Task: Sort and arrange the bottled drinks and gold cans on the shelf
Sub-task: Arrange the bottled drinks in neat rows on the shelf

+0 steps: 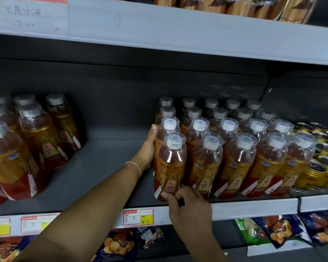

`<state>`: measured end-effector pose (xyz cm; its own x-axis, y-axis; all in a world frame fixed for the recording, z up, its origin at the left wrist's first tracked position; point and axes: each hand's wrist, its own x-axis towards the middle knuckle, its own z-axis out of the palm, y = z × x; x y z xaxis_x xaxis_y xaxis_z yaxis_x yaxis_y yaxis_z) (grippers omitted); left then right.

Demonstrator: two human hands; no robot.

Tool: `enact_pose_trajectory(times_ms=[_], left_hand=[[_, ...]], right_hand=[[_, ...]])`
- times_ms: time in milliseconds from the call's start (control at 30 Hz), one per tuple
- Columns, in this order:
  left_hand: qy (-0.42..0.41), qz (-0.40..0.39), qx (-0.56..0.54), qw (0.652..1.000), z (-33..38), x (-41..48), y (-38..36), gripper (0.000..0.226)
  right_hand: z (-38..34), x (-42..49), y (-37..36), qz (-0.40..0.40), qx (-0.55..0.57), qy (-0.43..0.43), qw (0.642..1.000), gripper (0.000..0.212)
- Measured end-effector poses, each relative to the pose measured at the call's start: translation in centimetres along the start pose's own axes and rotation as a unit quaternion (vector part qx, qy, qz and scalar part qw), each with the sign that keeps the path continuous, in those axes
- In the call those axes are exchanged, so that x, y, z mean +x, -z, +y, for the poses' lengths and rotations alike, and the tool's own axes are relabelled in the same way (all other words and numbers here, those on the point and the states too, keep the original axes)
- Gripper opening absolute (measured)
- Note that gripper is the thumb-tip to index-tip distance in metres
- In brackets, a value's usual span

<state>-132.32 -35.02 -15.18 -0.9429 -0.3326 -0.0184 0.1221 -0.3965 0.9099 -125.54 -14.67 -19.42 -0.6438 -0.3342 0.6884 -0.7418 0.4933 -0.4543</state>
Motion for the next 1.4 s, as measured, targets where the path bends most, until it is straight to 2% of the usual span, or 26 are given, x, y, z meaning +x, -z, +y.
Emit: enact_pose_trajectory(times_ms=[133, 400, 600, 767, 900, 1400], left_hand=[[-0.011, -0.001, 0.006, 1.0, 0.2, -0.4, -0.4, 0.066], [-0.029, 0.076, 0.044, 0.996, 0.4, -2.7, -0.9, 0.065], [-0.035, 0.031, 0.018, 0.999, -1.3, -5.9, -1.6, 0.061], [-0.067, 0.036, 0.03, 0.997, -1.8, -7.3, -2.3, 0.067], [-0.056, 0.037, 0.037, 0.997, -1.9, -7.5, -2.5, 0.061], [-0.056, 0.101, 0.056, 0.992, -1.8, -7.4, -2.5, 0.06]], right_hand=[[-0.2, -0.3, 0.2, -0.026, -0.002, -0.022, 0.999, 0.035], [-0.6, -0.7, 0.7, -0.067, -0.034, -0.033, 0.997, 0.034], [-0.5, -0.3, 0.7, -0.092, -0.03, -0.039, 0.995, 0.037], [-0.3, -0.1, 0.9, -0.102, -0.013, -0.04, 0.994, 0.035], [-0.2, 0.0, 0.9, -0.122, -0.01, -0.046, 0.991, 0.034], [-0.5, 0.0, 1.2, -0.109, -0.029, -0.015, 0.994, 0.035]])
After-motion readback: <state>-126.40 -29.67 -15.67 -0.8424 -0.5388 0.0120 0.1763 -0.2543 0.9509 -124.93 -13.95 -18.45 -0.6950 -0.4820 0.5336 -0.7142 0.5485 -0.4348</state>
